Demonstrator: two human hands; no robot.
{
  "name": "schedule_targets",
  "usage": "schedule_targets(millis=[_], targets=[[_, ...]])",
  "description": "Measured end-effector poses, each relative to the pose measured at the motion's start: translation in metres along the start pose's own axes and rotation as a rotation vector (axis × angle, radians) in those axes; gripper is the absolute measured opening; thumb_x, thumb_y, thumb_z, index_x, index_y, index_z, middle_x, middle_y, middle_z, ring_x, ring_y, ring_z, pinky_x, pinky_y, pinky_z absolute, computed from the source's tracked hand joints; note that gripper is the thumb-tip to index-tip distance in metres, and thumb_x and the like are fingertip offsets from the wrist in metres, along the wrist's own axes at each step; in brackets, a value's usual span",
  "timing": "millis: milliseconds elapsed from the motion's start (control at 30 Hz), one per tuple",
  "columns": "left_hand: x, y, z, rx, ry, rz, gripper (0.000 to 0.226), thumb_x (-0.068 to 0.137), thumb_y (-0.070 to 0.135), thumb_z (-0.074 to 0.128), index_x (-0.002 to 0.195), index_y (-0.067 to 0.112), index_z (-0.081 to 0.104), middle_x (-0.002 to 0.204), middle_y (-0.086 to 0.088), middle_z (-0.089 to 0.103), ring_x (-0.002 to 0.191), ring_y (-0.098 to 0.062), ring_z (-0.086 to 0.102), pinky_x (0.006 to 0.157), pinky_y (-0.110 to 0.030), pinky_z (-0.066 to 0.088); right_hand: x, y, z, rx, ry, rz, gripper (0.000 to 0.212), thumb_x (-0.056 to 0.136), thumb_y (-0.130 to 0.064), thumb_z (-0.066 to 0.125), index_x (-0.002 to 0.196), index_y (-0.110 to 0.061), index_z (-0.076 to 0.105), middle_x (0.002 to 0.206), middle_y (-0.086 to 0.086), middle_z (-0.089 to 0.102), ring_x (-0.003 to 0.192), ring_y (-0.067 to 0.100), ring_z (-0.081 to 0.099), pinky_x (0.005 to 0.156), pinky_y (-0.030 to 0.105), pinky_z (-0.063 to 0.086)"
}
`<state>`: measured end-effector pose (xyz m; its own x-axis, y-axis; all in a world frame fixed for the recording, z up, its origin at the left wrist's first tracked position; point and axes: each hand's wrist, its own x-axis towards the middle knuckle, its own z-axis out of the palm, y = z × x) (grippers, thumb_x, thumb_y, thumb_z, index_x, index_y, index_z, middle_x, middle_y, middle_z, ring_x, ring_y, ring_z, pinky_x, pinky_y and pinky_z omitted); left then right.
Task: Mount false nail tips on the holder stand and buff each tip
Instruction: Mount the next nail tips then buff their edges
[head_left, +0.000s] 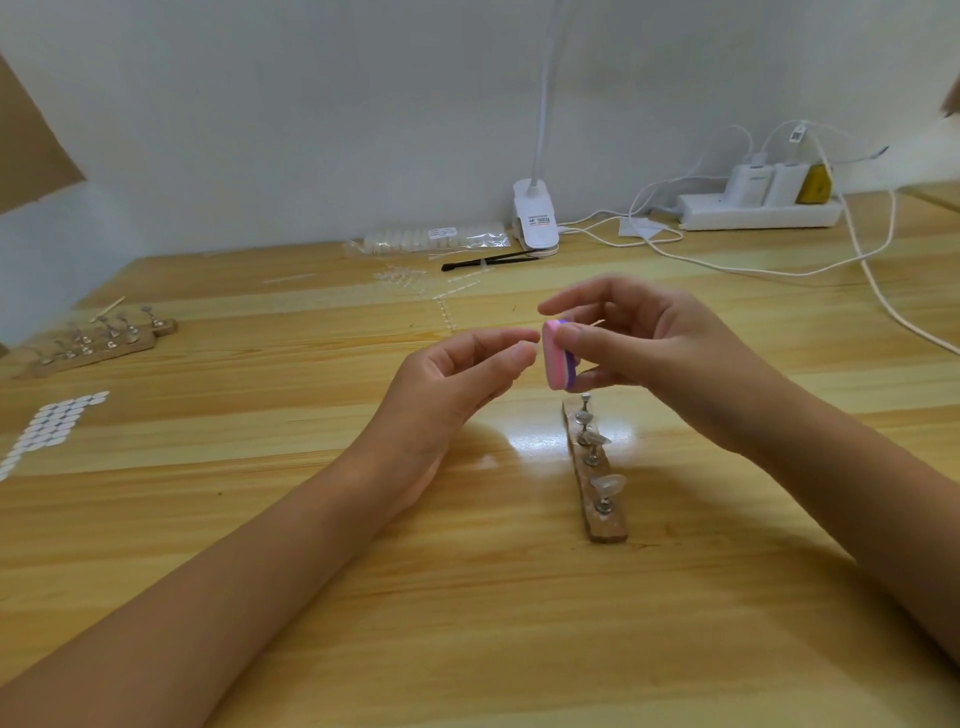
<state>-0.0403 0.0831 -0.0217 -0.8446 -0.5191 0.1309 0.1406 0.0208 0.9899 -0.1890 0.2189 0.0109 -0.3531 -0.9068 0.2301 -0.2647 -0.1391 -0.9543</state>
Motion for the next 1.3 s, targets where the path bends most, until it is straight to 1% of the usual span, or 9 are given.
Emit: schedule_targets(millis=[100, 233, 400, 533, 700, 833, 967, 1133, 1300], targets=[[0.0003, -0.0009, -0.0006, -0.003, -0.016, 0.008, 0.031, 0.077, 0.041, 0.074, 0.105, 0.028, 0.078, 0.114, 0.002, 0.074, 0.114, -0.010, 0.064, 0.098, -0.027, 0.046, 0.0000, 0.0005, 0.0018, 0.024, -0.004, 0.002, 0.032, 0.080, -0.027, 0.068, 0.107, -0.010, 0.067, 0.098, 0.012, 0.069, 0.086, 0.017, 0.072, 0.071, 0.024, 0.058], [0.0010, -0.0012, -0.0029, -0.025, -0.031, 0.005, 0.019, 0.084, 0.031, 0.072, 0.102, 0.031, 0.078, 0.110, 0.005, 0.075, 0.108, -0.006, 0.066, 0.093, -0.021, 0.048, -0.0008, 0.0014, 0.0034, 0.045, -0.067, 0.034, 0.027, 0.080, -0.024, 0.069, 0.101, -0.008, 0.066, 0.092, 0.006, 0.071, 0.085, 0.016, 0.072, 0.071, 0.025, 0.058], [0.0000, -0.0027, -0.0031, 0.042, -0.048, 0.046, 0.022, 0.086, 0.033, 0.071, 0.106, 0.029, 0.077, 0.115, 0.001, 0.074, 0.117, -0.014, 0.064, 0.105, -0.034, 0.043, 0.0002, 0.0033, 0.0049, 0.111, 0.001, 0.023, 0.027, 0.081, -0.020, 0.068, 0.102, -0.004, 0.065, 0.090, 0.008, 0.070, 0.085, 0.017, 0.072, 0.071, 0.027, 0.059], [0.0012, -0.0036, -0.0043, 0.016, -0.014, 0.029, 0.019, 0.087, 0.028, 0.069, 0.104, 0.027, 0.078, 0.113, -0.001, 0.075, 0.115, -0.014, 0.065, 0.102, -0.032, 0.044, -0.0012, 0.0036, 0.0067, 0.097, -0.075, 0.057, 0.028, 0.079, -0.021, 0.070, 0.100, -0.003, 0.064, 0.088, 0.003, 0.072, 0.085, 0.015, 0.072, 0.068, 0.025, 0.058], [-0.0006, -0.0022, -0.0035, 0.057, -0.047, 0.067, 0.021, 0.089, 0.025, 0.067, 0.107, 0.025, 0.077, 0.114, 0.001, 0.074, 0.116, -0.013, 0.065, 0.103, -0.032, 0.044, 0.0003, 0.0048, 0.0056, 0.137, 0.001, 0.024, 0.025, 0.081, -0.019, 0.068, 0.100, -0.004, 0.064, 0.090, 0.004, 0.072, 0.087, 0.018, 0.072, 0.071, 0.027, 0.059], [0.0013, -0.0033, -0.0039, 0.012, 0.003, 0.032, 0.021, 0.085, 0.027, 0.069, 0.103, 0.023, 0.078, 0.111, -0.003, 0.075, 0.115, -0.017, 0.066, 0.105, -0.035, 0.045, -0.0009, 0.0035, 0.0052, 0.114, -0.111, 0.071, 0.029, 0.078, -0.023, 0.071, 0.099, -0.003, 0.064, 0.087, 0.001, 0.073, 0.085, 0.015, 0.072, 0.069, 0.026, 0.059], [0.0008, -0.0033, -0.0045, 0.042, -0.021, 0.045, 0.024, 0.088, 0.027, 0.068, 0.109, 0.019, 0.076, 0.114, -0.003, 0.074, 0.117, -0.018, 0.064, 0.107, -0.038, 0.044, 0.0006, 0.0059, 0.0069, 0.170, 0.009, 0.028, 0.025, 0.081, -0.020, 0.069, 0.100, -0.004, 0.065, 0.090, 0.004, 0.073, 0.087, 0.018, 0.072, 0.071, 0.027, 0.059], [0.0008, -0.0024, -0.0035, 0.004, 0.007, 0.028, 0.021, 0.086, 0.026, 0.068, 0.104, 0.020, 0.077, 0.110, -0.005, 0.075, 0.112, -0.019, 0.067, 0.103, -0.033, 0.047, 0.0001, 0.0054, 0.0091, 0.165, -0.074, 0.078, 0.026, 0.080, -0.021, 0.069, 0.099, -0.005, 0.064, 0.087, 0.002, 0.073, 0.086, 0.016, 0.072, 0.070, 0.026, 0.059], [0.0006, -0.0032, -0.0009, 0.020, 0.012, 0.029, 0.026, 0.085, 0.029, 0.069, 0.108, 0.018, 0.076, 0.113, -0.005, 0.074, 0.115, -0.019, 0.065, 0.103, -0.033, 0.047, 0.0018, 0.0052, 0.0075, 0.249, 0.055, 0.055, 0.024, 0.082, -0.017, 0.069, 0.100, -0.002, 0.063, 0.089, 0.008, 0.070, 0.089, 0.019, 0.070, 0.072, 0.028, 0.059]])
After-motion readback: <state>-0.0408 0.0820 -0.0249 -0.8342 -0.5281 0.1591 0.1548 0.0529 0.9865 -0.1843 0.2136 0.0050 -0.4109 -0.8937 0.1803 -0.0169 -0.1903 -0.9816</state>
